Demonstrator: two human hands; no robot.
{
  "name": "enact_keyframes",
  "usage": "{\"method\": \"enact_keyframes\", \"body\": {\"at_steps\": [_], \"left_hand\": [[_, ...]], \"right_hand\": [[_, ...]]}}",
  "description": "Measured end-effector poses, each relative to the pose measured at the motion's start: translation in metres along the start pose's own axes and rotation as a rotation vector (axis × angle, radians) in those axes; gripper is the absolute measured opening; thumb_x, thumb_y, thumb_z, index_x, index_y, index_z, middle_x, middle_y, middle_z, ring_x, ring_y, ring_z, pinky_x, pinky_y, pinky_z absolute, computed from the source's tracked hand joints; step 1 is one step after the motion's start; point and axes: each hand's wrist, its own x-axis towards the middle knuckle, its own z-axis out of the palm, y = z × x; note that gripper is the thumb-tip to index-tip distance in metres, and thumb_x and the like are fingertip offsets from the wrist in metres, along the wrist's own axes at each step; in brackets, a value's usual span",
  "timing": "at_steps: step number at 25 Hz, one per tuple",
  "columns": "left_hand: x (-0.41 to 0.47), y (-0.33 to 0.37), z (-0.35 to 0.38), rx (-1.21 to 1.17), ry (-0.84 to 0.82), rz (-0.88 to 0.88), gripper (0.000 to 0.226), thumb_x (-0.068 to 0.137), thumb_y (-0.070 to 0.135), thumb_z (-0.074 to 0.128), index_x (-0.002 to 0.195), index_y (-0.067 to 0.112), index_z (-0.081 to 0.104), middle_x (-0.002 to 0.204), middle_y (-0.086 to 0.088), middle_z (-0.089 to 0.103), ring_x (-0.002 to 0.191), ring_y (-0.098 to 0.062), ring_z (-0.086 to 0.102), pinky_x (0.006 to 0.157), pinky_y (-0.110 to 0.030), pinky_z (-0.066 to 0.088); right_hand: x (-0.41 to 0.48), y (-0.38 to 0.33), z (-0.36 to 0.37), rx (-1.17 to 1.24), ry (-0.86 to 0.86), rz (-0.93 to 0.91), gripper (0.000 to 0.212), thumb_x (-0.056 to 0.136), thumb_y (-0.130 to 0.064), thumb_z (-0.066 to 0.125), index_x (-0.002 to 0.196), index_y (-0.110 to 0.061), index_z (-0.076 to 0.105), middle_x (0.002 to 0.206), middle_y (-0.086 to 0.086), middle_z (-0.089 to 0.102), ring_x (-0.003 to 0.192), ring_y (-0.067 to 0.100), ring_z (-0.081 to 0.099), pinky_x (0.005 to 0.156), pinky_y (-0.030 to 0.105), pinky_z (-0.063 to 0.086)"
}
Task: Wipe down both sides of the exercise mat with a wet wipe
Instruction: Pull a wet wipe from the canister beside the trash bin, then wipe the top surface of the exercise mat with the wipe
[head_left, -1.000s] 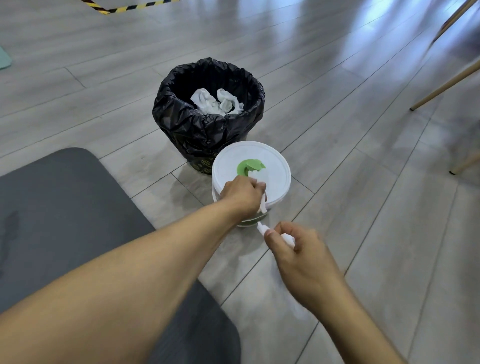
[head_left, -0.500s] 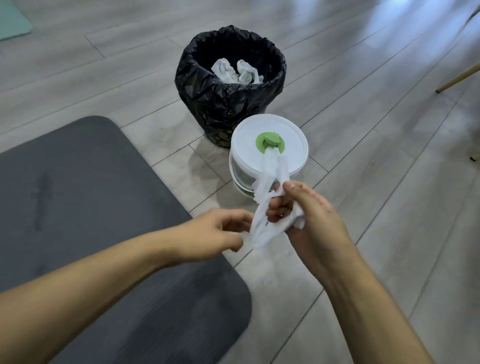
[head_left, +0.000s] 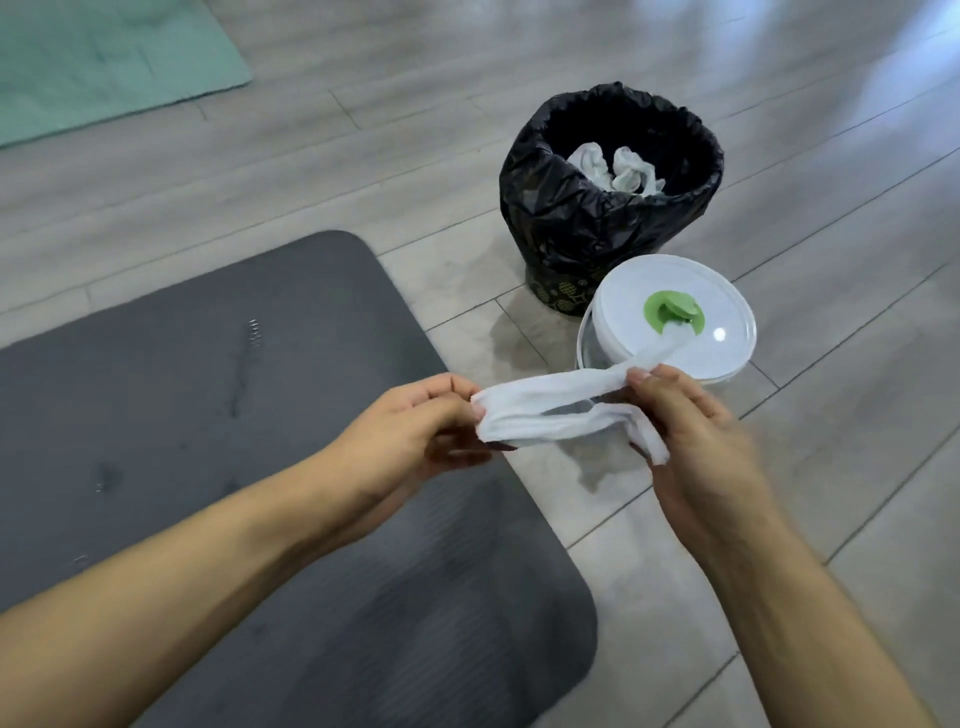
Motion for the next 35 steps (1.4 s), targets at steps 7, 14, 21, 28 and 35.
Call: {"method": "enact_keyframes", "body": {"at_steps": [7, 14, 21, 28, 35], "left_hand": [[-0.013, 0.004, -0.027, 0.101, 0.015, 0.090, 0.027, 0.088, 0.037, 0.063, 0.089, 0.010, 0.065, 0.081, -0.009, 0.074, 0.092, -0.028, 0.074, 0.087, -0.030, 0.056], [-0.028, -0.004, -0.049, 0.328, -0.046, 0.081, 0.024, 0.100, 0.023, 0.062, 0.094, 0.004, 0.075, 0.087, -0.012, 0.077, 0.082, -0.020, 0.073, 0.082, -0.030, 0.060], [-0.025, -0.017, -0.083, 0.570, 0.193, 0.127, 0.029, 0.101, 0.026, 0.063, 0.084, 0.005, 0.076, 0.081, -0.023, 0.071, 0.067, -0.016, 0.063, 0.070, -0.037, 0.060], [-0.019, -0.025, -0.109, 0.651, 0.368, 0.097, 0.029, 0.098, 0.032, 0.067, 0.080, 0.009, 0.068, 0.079, -0.019, 0.069, 0.065, -0.015, 0.053, 0.066, -0.034, 0.046], [-0.020, -0.021, -0.079, 0.341, 0.207, 0.133, 0.034, 0.103, 0.032, 0.059, 0.093, 0.001, 0.066, 0.087, -0.014, 0.070, 0.079, -0.020, 0.062, 0.075, -0.040, 0.053]], "right_hand": [[0.007, -0.007, 0.038, 0.033, -0.027, -0.083, 0.012, 0.098, -0.018, 0.056, 0.095, -0.010, 0.064, 0.091, 0.011, 0.073, 0.088, 0.027, 0.070, 0.087, 0.042, 0.056], [0.020, 0.009, 0.056, 0.082, 0.115, -0.095, 0.014, 0.101, -0.016, 0.053, 0.089, -0.012, 0.060, 0.075, 0.004, 0.063, 0.072, 0.017, 0.062, 0.073, 0.036, 0.058], [0.033, -0.008, 0.038, -0.090, 0.304, -0.378, 0.011, 0.097, -0.020, 0.060, 0.102, -0.010, 0.060, 0.073, -0.006, 0.065, 0.069, 0.009, 0.063, 0.074, 0.033, 0.060], [0.015, -0.009, 0.047, -0.176, 0.011, -0.266, 0.011, 0.099, -0.014, 0.056, 0.091, -0.019, 0.061, 0.073, -0.009, 0.066, 0.064, 0.005, 0.061, 0.060, 0.023, 0.054], [-0.023, 0.046, 0.085, -0.043, -0.377, 0.143, 0.020, 0.068, -0.021, 0.078, 0.084, -0.012, 0.070, 0.079, 0.008, 0.069, 0.064, 0.013, 0.058, 0.061, 0.024, 0.046]]}}
